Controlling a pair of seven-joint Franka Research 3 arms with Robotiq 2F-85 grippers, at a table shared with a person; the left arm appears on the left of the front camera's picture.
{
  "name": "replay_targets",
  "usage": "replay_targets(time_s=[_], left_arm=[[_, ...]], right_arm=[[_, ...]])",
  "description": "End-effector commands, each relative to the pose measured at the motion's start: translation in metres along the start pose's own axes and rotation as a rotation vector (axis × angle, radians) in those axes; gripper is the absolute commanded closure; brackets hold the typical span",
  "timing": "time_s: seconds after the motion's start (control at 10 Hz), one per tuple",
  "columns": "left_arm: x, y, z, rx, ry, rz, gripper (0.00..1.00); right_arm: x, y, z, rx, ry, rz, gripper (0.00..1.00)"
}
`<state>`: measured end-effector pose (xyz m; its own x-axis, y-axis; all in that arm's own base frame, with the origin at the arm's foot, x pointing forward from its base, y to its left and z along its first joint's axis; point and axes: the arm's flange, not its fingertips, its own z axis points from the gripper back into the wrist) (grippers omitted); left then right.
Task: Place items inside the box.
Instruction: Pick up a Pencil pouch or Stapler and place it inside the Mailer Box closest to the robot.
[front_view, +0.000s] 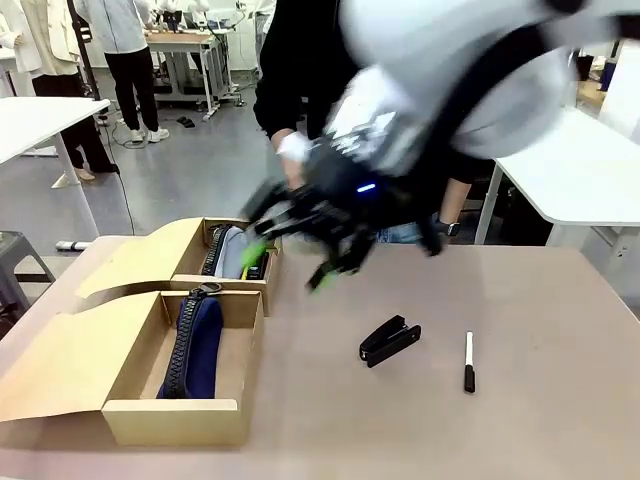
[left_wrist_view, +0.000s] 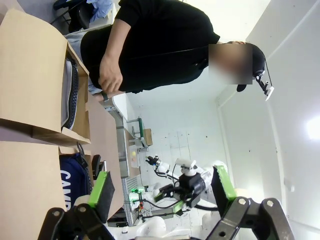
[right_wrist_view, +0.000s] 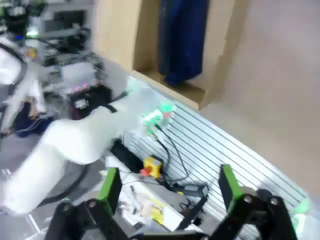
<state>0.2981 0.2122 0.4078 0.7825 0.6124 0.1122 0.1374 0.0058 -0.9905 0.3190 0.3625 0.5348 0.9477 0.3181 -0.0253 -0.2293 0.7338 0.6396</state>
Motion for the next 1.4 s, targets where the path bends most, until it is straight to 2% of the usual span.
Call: replay_targets(time_s=[0.0,0.2,0.3,0.4,0.5,0.6,0.7,0.8,0.9,1.0,1.1,1.2,1.3], left_arm=[[-0.003,0.0,0.0,-0.014,0.003,-0.022,0.0],[-0.003,0.0,0.0,-0.014,0.003,-0.022,0.0],[-0.003,0.0,0.0,-0.014,0.003,-0.022,0.0],[-0.003,0.0,0.0,-0.014,0.003,-0.022,0.0],[-0.003,0.0,0.0,-0.014,0.003,-0.022,0.0],[-0.003,0.0,0.0,-0.014,0.003,-0.022,0.0],[-0.003,0.0,0.0,-0.014,0.003,-0.022,0.0],[-0.003,0.0,0.0,-0.014,0.003,-0.022,0.0],[-0.003,0.0,0.0,-0.014,0.003,-0.022,0.0],[-0.003,0.0,0.0,-0.014,0.003,-0.022,0.0],[-0.003,0.0,0.0,-0.014,0.003,-0.022,0.0],[-0.003,0.0,0.0,-0.014,0.003,-0.022,0.0],[-0.003,0.0,0.0,-0.014,0.003,-0.022,0.0]], right_arm=[[-0.047,-0.108,0.068,0.255,-0.082,0.008,0.0],[-0.073,-0.196,0.118,0.549,-0.165,-0.057,0.0],[-0.089,-0.234,0.136,0.701,-0.236,-0.075,0.0],[-0.107,-0.276,0.143,0.816,-0.334,-0.166,0.0],[-0.118,-0.334,0.133,0.885,-0.388,-0.345,0.0],[-0.132,-0.378,0.103,1.0,-0.412,-0.344,0.0],[-0.149,-0.399,0.078,1.06,-0.483,-0.22,0.0],[-0.164,-0.412,0.058,1.053,-0.579,-0.17,0.0],[-0.183,-0.417,0.048,0.983,-0.694,-0.187,0.0],[-0.188,-0.398,0.045,0.877,-0.741,-0.229,0.0],[-0.115,-0.474,0.126,1.019,-0.591,-0.272,0.0],[-0.115,-0.474,0.126,1.019,-0.591,-0.272,0.0],[-0.117,-0.49,0.117,0.97,-0.657,-0.214,0.0]])
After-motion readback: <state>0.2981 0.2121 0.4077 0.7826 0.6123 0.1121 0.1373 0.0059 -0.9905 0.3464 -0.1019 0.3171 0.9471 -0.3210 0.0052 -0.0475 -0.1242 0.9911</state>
